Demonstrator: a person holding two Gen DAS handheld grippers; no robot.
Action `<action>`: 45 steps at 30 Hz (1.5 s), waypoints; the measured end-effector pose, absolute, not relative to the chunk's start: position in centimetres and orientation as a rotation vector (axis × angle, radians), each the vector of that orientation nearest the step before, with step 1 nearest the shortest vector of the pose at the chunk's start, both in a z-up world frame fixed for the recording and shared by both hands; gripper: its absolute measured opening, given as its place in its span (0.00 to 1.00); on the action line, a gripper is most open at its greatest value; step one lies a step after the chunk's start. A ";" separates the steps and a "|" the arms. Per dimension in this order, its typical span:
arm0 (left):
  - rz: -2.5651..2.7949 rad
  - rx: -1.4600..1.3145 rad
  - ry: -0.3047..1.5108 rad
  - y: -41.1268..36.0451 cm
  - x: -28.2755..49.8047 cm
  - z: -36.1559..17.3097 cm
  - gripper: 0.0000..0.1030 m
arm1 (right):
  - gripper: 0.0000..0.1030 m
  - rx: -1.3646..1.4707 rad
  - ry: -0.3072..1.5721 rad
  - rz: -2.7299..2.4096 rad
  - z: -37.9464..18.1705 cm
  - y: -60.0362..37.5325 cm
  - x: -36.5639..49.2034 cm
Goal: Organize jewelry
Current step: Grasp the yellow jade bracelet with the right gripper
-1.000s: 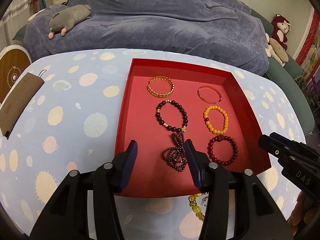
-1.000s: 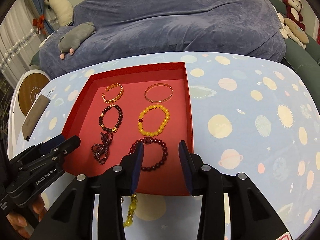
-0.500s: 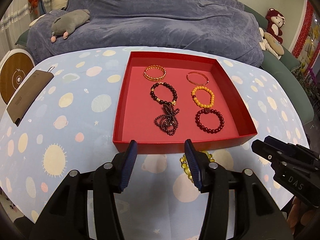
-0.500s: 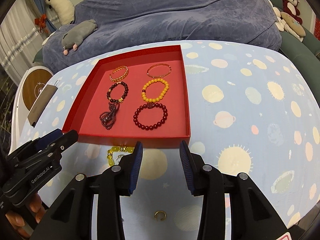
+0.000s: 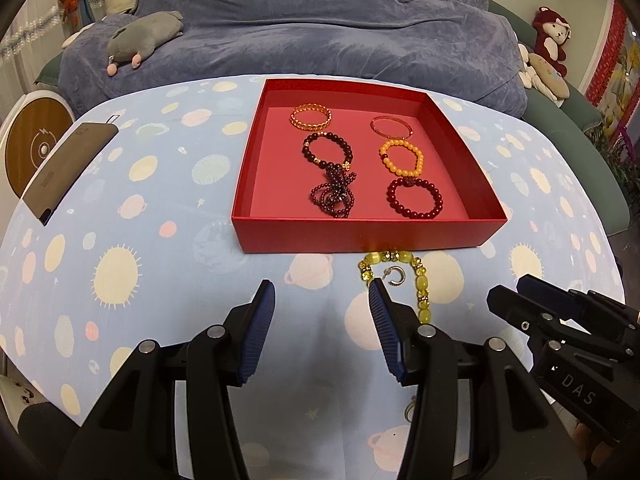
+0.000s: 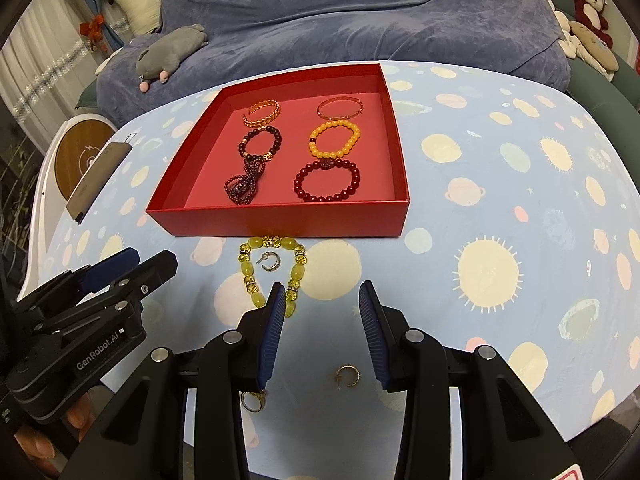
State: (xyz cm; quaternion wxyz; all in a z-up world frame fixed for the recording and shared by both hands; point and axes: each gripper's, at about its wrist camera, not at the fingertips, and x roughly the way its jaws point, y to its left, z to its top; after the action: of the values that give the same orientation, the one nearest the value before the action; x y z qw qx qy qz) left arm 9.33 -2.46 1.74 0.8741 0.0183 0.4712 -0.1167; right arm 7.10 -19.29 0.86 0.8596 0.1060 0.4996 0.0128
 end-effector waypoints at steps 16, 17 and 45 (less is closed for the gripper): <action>-0.174 0.012 1.042 1.0 7.5 -0.5 0.45 | 0.37 0.167 1.120 0.071 -2.9 -15.7 9.3; -0.171 0.009 1.045 1.1 7.5 -0.7 0.45 | 0.37 0.169 1.126 0.071 -3.2 -15.6 9.6; -0.224 0.019 1.071 -0.4 5.6 -1.3 0.45 | 0.08 0.261 1.030 0.109 1.7 -19.1 8.0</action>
State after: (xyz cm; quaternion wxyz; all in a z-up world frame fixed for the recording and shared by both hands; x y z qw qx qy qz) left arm 5.62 -0.44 -1.25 0.8539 0.0092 0.5094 -0.1064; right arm 8.01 -19.06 1.66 0.8607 0.1243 0.4910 0.0520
